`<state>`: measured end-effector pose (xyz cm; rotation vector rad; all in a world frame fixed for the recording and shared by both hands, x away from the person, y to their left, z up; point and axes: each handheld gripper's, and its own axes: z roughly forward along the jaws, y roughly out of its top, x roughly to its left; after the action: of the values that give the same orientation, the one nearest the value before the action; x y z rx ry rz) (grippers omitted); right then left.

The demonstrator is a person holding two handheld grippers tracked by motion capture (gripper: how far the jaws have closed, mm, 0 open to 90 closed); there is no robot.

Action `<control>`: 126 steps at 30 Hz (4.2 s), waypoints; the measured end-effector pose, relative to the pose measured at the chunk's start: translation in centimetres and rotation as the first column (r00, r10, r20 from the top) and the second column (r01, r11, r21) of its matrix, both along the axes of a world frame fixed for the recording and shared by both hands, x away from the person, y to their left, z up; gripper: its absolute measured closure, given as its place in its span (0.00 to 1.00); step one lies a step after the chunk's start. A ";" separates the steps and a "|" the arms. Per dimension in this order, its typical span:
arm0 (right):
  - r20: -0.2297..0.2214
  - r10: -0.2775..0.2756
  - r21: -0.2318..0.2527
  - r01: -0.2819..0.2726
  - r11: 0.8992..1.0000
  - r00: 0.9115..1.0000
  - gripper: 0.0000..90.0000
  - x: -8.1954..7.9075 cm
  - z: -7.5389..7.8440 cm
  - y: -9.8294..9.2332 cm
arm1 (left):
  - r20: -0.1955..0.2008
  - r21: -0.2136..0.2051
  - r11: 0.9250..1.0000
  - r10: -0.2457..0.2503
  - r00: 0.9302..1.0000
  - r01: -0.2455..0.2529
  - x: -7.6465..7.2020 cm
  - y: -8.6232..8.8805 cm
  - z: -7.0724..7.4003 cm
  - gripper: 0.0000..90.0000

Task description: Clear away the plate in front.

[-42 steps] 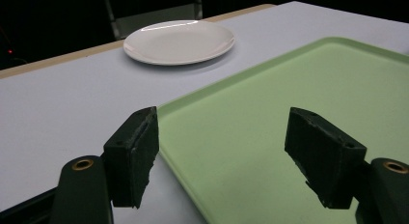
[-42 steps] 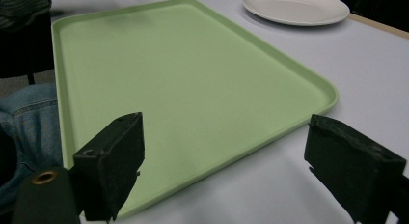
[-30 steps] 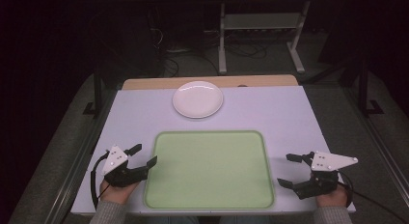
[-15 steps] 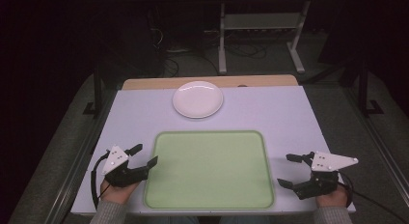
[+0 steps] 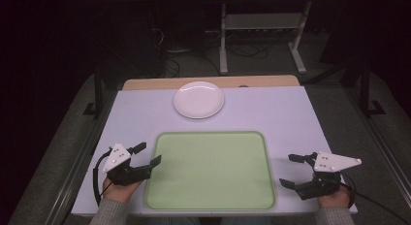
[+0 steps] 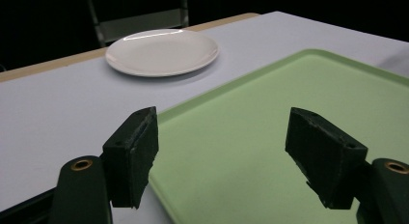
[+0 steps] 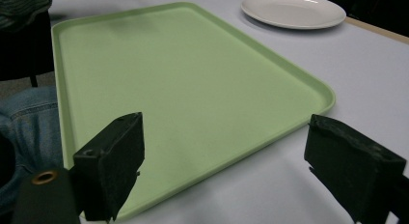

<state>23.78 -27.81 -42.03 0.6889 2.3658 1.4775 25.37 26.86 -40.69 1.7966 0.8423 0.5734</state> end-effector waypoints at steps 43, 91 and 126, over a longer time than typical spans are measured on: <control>0.006 -0.007 0.025 0.007 1.000 1.000 0.15 0.2 0.1 -0.4 | -0.095 0.073 0.995 -0.058 0.994 0.065 5.9 -3.8 2.8 0.28; 0.012 -0.005 0.033 0.004 0.999 1.000 0.15 0.3 0.1 -0.6 | -0.339 -0.046 0.999 0.009 0.941 -0.026 17.9 -8.1 3.6 0.28; 0.013 0.003 0.043 -0.003 0.999 1.000 0.15 0.5 0.1 -0.8 | -0.811 -0.285 0.689 0.196 0.550 -0.666 24.1 -5.7 -4.2 0.53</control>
<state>24.32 -28.66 -41.97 0.6844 2.3330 1.5331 49.48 21.18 -44.91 1.1665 1.8791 -0.1707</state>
